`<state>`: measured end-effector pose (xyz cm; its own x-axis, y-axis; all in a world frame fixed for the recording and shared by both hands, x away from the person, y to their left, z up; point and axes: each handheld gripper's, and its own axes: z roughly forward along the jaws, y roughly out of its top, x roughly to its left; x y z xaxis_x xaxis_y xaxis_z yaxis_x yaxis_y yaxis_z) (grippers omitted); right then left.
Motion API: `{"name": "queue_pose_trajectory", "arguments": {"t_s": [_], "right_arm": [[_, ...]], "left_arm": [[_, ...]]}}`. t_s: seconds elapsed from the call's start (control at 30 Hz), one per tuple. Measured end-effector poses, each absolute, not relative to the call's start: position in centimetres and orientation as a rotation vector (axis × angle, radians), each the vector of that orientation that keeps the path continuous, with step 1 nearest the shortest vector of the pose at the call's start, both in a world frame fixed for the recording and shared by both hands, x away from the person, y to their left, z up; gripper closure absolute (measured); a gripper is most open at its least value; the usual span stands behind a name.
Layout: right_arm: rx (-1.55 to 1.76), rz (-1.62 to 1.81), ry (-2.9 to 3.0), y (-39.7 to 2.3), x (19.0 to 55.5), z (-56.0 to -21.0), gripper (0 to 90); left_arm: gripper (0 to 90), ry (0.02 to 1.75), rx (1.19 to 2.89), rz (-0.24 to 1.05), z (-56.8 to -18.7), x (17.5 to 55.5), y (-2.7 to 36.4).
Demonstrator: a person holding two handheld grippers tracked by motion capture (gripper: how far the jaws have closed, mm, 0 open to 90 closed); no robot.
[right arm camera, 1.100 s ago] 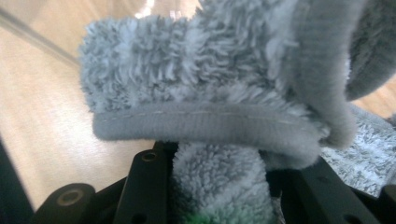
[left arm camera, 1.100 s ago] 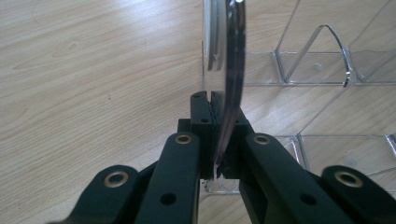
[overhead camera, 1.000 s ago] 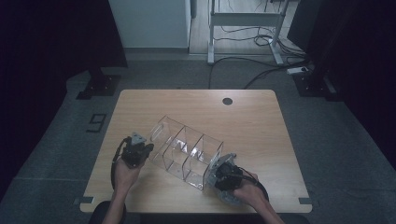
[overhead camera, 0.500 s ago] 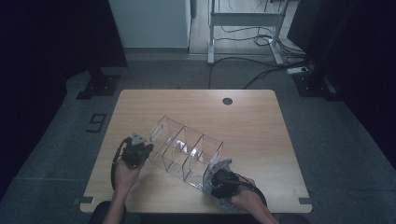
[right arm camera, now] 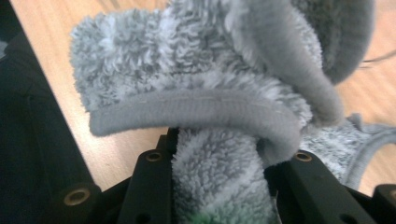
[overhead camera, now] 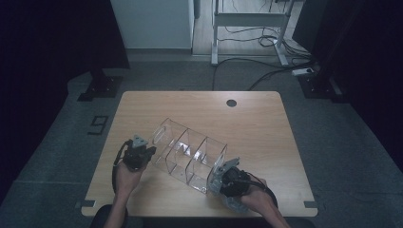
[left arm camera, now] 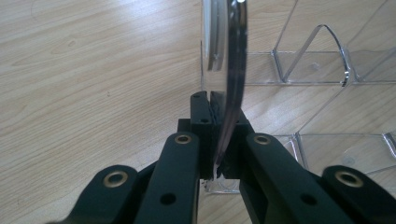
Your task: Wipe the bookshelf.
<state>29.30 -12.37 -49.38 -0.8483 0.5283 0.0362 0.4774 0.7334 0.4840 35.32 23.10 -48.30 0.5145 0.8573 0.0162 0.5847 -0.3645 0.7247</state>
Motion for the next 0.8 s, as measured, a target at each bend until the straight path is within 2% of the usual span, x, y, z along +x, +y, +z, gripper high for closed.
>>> {"name": "queue_pose_trajectory", "arguments": {"t_s": [0.8], "right_arm": [[1.054, 0.851, 2.545, -20.2, 32.9, -44.5, 65.5]], "left_arm": [[86.9, 1.161, 2.086, 0.509, -48.3, 35.4, 23.2]]}}
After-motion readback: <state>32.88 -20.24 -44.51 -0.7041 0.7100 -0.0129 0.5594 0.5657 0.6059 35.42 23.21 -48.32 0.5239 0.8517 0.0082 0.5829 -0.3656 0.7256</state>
